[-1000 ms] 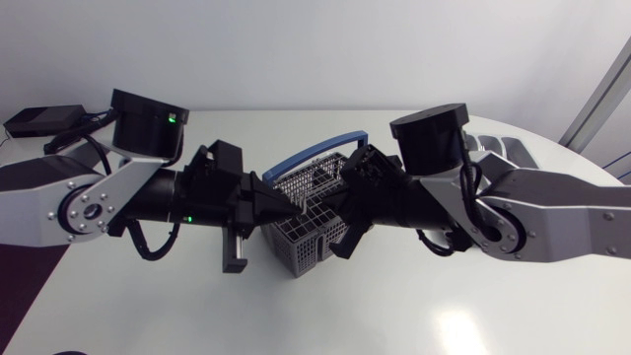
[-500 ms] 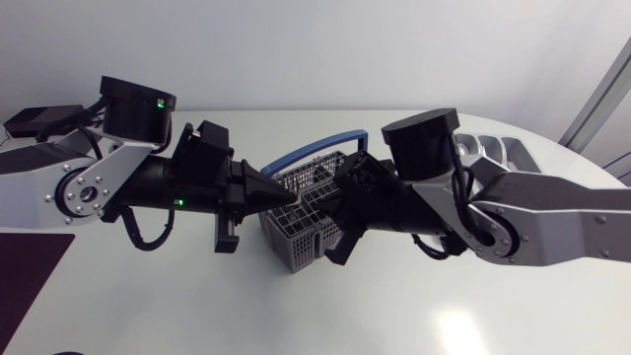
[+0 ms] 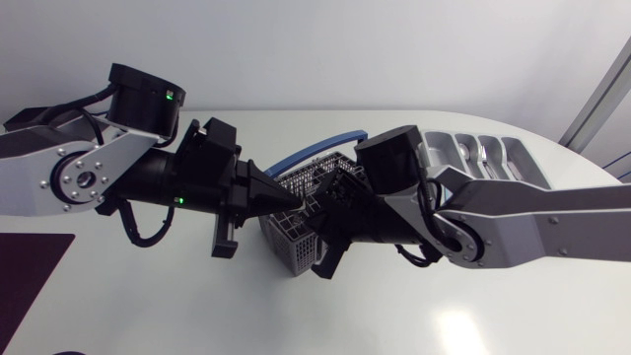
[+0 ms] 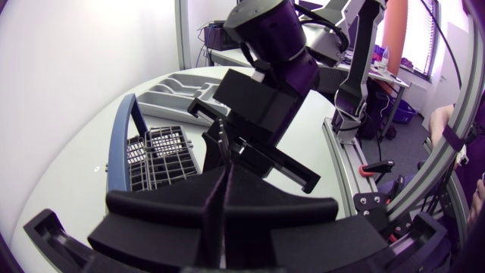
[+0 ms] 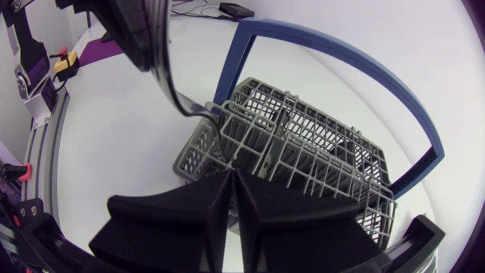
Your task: Unload the cutlery basket into the drawer organizer.
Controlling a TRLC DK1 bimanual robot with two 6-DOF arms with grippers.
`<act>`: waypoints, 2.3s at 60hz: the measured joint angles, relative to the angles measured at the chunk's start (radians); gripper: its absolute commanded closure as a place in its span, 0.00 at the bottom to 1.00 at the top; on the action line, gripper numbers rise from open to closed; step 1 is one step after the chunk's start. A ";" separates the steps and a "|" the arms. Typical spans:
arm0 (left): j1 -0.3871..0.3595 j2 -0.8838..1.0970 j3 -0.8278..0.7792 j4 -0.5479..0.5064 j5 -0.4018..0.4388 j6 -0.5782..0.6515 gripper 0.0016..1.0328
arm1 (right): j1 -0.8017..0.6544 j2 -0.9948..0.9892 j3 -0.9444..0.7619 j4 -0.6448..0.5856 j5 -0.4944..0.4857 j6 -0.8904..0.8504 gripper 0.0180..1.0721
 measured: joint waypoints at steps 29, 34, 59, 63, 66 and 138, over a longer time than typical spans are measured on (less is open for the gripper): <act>0.000 0.027 0.115 -0.185 -0.005 0.103 0.91 | 0.018 0.031 0.002 0.030 0.007 0.004 0.89; 0.000 0.034 0.133 -0.216 -0.004 0.129 0.91 | 0.018 0.032 0.002 0.034 0.007 0.006 0.89; 0.031 0.047 0.185 -0.321 0.019 0.204 0.91 | 0.024 0.034 0.002 0.038 0.007 0.007 0.89; 0.034 0.047 0.191 -0.332 0.026 0.209 0.91 | 0.025 0.034 0.002 0.038 0.006 0.007 0.89; 0.034 0.047 0.195 -0.341 0.027 0.215 0.91 | 0.026 0.034 0.002 0.039 0.006 0.007 0.89; 0.038 0.032 0.356 -0.629 0.044 0.407 0.91 | 0.040 0.058 0.009 0.058 0.015 0.018 0.89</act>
